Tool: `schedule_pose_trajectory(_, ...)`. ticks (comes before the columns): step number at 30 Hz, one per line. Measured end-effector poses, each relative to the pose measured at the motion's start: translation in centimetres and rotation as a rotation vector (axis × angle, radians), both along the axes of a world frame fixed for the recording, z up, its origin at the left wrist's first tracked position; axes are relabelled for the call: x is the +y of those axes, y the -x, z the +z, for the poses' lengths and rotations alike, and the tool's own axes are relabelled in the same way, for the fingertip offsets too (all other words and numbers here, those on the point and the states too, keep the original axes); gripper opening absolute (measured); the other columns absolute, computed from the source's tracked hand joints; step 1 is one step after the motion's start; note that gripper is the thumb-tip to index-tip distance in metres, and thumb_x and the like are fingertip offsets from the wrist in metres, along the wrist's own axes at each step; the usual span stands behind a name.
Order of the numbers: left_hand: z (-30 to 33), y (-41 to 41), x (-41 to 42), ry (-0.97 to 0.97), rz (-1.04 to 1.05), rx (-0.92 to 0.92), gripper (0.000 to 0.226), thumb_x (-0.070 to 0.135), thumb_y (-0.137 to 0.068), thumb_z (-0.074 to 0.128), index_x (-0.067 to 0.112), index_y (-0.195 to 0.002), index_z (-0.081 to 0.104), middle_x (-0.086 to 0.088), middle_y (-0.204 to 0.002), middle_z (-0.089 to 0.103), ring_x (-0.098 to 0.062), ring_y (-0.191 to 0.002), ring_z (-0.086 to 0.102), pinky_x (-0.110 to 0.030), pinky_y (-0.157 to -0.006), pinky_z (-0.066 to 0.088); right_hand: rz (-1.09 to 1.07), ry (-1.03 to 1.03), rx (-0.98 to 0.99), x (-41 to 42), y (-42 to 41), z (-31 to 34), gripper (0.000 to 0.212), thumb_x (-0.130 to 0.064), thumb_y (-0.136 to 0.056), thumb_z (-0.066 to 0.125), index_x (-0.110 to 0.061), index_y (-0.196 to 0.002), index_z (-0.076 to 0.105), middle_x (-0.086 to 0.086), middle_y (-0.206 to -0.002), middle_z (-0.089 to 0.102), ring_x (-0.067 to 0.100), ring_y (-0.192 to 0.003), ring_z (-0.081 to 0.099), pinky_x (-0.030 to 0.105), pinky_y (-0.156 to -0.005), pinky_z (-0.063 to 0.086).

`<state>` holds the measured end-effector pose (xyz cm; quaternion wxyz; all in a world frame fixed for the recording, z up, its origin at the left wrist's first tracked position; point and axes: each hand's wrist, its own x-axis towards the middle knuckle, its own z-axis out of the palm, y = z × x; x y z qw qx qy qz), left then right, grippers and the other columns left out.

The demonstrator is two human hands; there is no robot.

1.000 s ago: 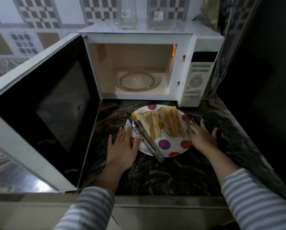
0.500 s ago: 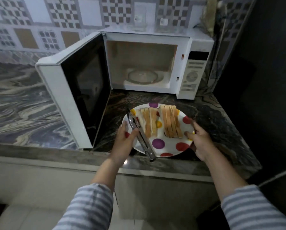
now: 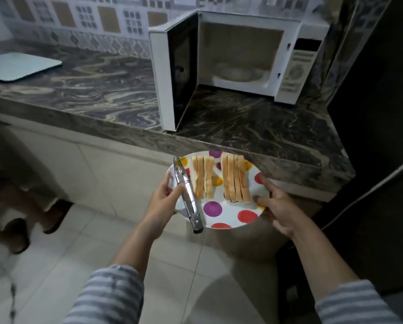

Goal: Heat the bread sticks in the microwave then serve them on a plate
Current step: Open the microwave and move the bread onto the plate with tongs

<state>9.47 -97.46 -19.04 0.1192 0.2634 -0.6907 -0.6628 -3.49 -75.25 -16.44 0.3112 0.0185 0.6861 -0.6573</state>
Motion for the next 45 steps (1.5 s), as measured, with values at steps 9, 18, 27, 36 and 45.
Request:
schedule_pose_trajectory(9,-1.3,-10.5,-4.1,-0.007,0.103,0.024,0.05,0.04,-0.09,0.06,0.046,-0.137,0.044,0.005,-0.096,0.065,-0.022,-0.107,0.061,-0.051,-0.092,0.052,0.169,0.078,0.046,-5.0,-8.6,-1.3,0.066,0.005,-0.092,0.052,-0.032,-0.145,0.037,0.002,-0.118,0.065,0.031,-0.102,0.066,0.037,-0.066,0.061)
schedule_pose_trajectory(18,-1.8,-17.9,-17.3,-0.026,0.109,0.055,0.054,0.035,-0.093,0.057,0.041,-0.143,0.036,0.002,-0.133,0.056,-0.017,-0.121,0.055,-0.042,-0.094,0.051,0.192,0.118,0.117,-17.5,-16.3,-2.9,0.068,0.005,-0.09,0.054,-0.038,-0.141,0.041,-0.004,-0.113,0.071,0.029,-0.102,0.066,0.047,-0.085,0.053)
schedule_pose_trajectory(27,1.5,-18.1,-28.9,-0.025,0.066,0.097,0.034,0.018,-0.099,0.048,0.051,-0.108,0.051,0.03,-0.093,0.063,0.004,-0.091,0.062,-0.021,-0.07,0.055,0.183,0.169,0.127,-29.7,-16.4,-1.2,0.068,0.009,-0.092,0.048,-0.034,-0.143,0.038,-0.003,-0.11,0.068,0.013,-0.073,0.068,0.027,-0.053,0.055)
schedule_pose_trajectory(36,3.5,-8.0,-39.6,0.068,0.07,0.13,0.031,0.023,-0.095,0.052,0.045,-0.116,0.06,0.0,-0.114,0.068,-0.019,-0.103,0.061,-0.048,-0.099,0.047,0.171,0.177,0.198,-39.8,-6.6,1.9,0.066,0.008,-0.092,0.048,-0.031,-0.145,0.039,0.006,-0.124,0.065,0.028,-0.092,0.068,0.033,-0.061,0.057)
schedule_pose_trajectory(45,5.7,7.0,-48.5,0.047,-0.02,0.136,0.03,0.019,-0.096,0.052,0.044,-0.112,0.06,0.013,-0.103,0.066,-0.006,-0.092,0.055,-0.014,-0.075,0.048,0.047,0.144,0.143,-48.0,6.5,4.0,0.066,0.006,-0.093,0.05,-0.03,-0.146,0.034,0.005,-0.125,0.062,0.021,-0.082,0.069,0.032,-0.057,0.058)
